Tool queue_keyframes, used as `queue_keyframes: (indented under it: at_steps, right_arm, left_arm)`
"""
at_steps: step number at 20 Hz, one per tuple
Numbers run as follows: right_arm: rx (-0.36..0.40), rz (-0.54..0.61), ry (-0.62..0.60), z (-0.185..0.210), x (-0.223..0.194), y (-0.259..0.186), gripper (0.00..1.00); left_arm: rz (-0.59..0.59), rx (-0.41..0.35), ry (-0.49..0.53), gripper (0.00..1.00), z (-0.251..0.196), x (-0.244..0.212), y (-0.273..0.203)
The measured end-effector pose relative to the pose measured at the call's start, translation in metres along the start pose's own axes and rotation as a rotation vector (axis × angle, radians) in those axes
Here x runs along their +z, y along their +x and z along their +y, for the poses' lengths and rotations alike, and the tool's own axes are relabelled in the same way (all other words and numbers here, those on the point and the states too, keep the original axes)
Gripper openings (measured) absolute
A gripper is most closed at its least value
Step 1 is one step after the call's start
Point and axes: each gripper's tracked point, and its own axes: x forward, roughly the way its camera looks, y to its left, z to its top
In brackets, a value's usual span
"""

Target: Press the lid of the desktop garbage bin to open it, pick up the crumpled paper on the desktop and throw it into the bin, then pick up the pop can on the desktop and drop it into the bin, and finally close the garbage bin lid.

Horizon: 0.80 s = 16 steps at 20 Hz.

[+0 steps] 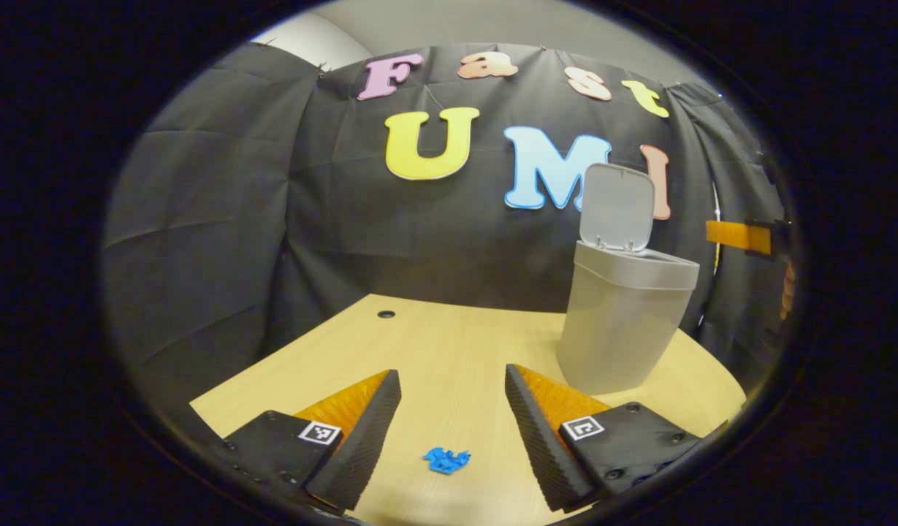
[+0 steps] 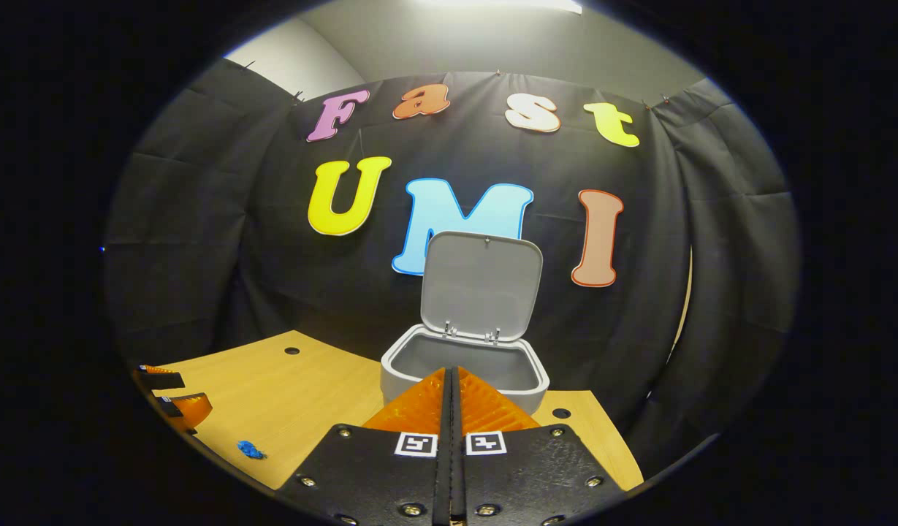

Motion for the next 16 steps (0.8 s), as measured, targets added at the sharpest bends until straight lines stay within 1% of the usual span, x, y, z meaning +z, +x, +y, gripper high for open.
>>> queue_keyframes:
  at_steps: [1, 2, 4, 6, 8, 12, 13, 15, 16]
  right_arm:
    - [-0.004, 0.004, -0.008, 0.003, -0.004, -0.004, 0.00]
    - [-0.006, 0.012, -0.014, 0.007, -0.010, -0.008, 0.00]
    - [-0.014, 0.042, -0.011, 0.015, -0.023, -0.015, 0.00]
    - [-0.006, 0.063, 0.006, 0.025, -0.031, -0.023, 0.00]
    - [0.004, 0.089, 0.024, 0.034, -0.039, -0.030, 0.00]
    - [-0.013, 0.108, 0.057, 0.042, -0.043, -0.045, 0.01]
    - [-0.014, 0.109, 0.070, 0.044, -0.043, -0.050, 0.01]
    - [-0.024, 0.115, 0.090, 0.043, -0.045, -0.057, 0.03]
    - [-0.033, 0.124, 0.095, 0.043, -0.048, -0.061, 0.17]
  left_arm:
    - [0.023, -0.008, 0.008, 0.97, -0.002, -0.011, 0.001]
    - [0.044, -0.016, 0.015, 0.92, -0.002, -0.021, 0.003]
    - [0.090, -0.037, 0.026, 0.94, -0.003, -0.041, 0.008]
    - [0.127, -0.052, 0.036, 0.94, -0.001, -0.058, 0.014]
    - [0.160, -0.071, 0.050, 0.97, -0.002, -0.073, 0.022]
    - [0.231, -0.115, 0.066, 0.97, -0.002, -0.104, 0.039]
    - [0.246, -0.120, 0.072, 0.94, -0.001, -0.110, 0.043]
    - [0.278, -0.133, 0.079, 0.97, -0.001, -0.125, 0.051]
    - [0.292, -0.136, 0.080, 0.95, 0.001, -0.132, 0.054]
